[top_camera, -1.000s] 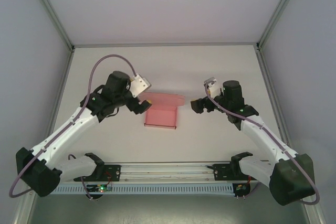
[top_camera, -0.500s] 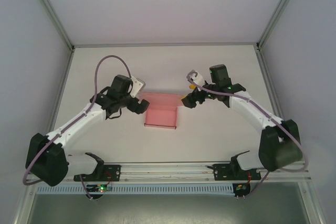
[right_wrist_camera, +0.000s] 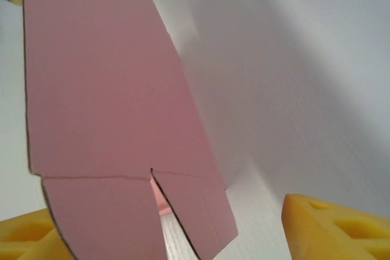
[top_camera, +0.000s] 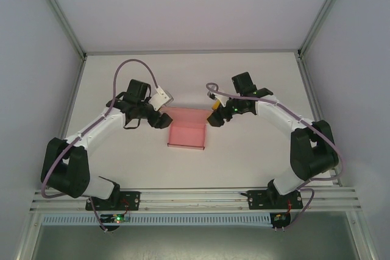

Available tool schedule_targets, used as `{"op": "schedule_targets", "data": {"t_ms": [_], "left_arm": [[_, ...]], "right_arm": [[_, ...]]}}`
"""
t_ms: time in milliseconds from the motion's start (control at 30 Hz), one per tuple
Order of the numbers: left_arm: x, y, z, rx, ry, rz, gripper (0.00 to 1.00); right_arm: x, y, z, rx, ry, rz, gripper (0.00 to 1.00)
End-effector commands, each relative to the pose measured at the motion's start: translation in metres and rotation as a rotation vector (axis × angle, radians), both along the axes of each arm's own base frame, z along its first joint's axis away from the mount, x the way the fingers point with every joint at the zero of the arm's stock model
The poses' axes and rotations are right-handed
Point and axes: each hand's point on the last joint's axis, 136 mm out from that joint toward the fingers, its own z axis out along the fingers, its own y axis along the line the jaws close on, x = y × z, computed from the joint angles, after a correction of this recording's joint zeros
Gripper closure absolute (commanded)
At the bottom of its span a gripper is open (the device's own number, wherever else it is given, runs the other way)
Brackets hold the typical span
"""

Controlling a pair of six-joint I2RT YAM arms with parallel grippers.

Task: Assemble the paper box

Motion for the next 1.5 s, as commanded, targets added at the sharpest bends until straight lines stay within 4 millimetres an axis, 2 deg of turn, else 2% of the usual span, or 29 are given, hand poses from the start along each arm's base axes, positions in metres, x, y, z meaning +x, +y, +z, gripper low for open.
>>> {"op": "schedule_targets", "data": {"t_ms": [0,33,200,333,467,533,733,933,1133,1267,1467], "left_arm": [[-0.001,-0.007,0.004,-0.003,-0.029,-0.084,0.31],[0.0,-0.007,0.003,-0.001,-0.026,-0.085,0.35],[0.002,-0.012,-0.002,-0.005,0.01,-0.113,0.41],[0.006,-0.014,-0.004,-0.005,0.023,-0.118,0.6],[0.006,-0.014,-0.007,-0.002,0.033,-0.117,0.71],[0.004,-0.014,-0.009,0.009,0.046,-0.122,0.79],[0.0,-0.008,-0.018,0.056,0.086,-0.098,0.76],[-0.01,-0.001,-0.015,0.078,0.077,-0.09,0.74],[-0.008,0.0,-0.016,0.082,0.088,-0.076,0.78],[-0.006,-0.01,-0.011,0.04,0.093,-0.095,0.84],[0.001,-0.018,-0.007,0.019,0.076,-0.075,1.0]], "right_arm": [[0.0,0.007,0.003,-0.002,-0.006,0.035,0.26],[0.001,0.008,0.003,0.003,0.001,0.031,0.29],[0.007,0.014,-0.001,0.012,0.038,0.034,0.42],[0.007,0.016,-0.001,0.017,0.055,0.031,0.57],[0.008,0.016,-0.002,0.004,0.058,0.019,0.78],[0.009,0.014,-0.004,-0.016,0.053,0.008,0.84],[0.014,0.011,-0.004,-0.046,0.027,-0.026,0.99],[0.018,0.004,-0.004,-0.072,-0.021,-0.061,1.0],[0.012,0.008,0.01,-0.025,-0.069,-0.046,1.0],[0.013,0.008,0.011,-0.024,-0.071,-0.051,1.0],[0.019,0.005,0.006,-0.048,-0.074,-0.096,1.0]]}}
